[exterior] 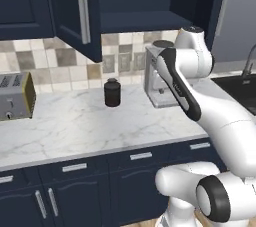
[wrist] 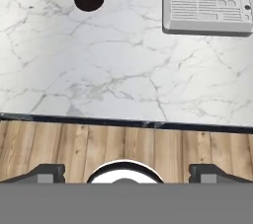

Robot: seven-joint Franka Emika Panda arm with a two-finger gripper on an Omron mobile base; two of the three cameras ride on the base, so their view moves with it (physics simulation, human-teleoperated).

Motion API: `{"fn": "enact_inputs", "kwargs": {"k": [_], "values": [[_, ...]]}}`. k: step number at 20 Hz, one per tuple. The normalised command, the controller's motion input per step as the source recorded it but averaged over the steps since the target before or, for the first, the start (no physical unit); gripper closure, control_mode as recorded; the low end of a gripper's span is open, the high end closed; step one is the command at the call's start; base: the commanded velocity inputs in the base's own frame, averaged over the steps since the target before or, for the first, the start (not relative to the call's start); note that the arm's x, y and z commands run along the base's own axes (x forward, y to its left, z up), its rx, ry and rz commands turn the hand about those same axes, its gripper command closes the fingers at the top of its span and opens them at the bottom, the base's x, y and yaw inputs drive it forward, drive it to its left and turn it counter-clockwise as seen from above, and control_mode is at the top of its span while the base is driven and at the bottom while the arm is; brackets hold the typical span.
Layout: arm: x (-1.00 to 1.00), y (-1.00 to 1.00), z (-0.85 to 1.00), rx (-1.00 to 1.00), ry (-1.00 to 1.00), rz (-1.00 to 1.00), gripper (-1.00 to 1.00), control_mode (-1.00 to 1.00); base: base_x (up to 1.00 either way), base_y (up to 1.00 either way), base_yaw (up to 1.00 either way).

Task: Close all open cabinet doors.

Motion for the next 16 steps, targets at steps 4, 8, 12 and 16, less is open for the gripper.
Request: {"fn": "enact_inputs", "kwargs": {"k": [4,8,12,16], "values": [[0.0,0.0,0.0,0.0,0.0,0.0,-1.0,1.0,0.51,0.33,-0.02],[0.0,0.0,0.0,0.0,0.0,0.0,-1.0,1.0,0.24,0.31,0.0],[0.0,0.0,0.0,0.0,0.0,0.0,-1.0,1.0,0.13,0.4,0.0],[0.0,0.0,0.0,0.0,0.0,0.0,-1.0,1.0,0.21,0.35,0.0]]}}
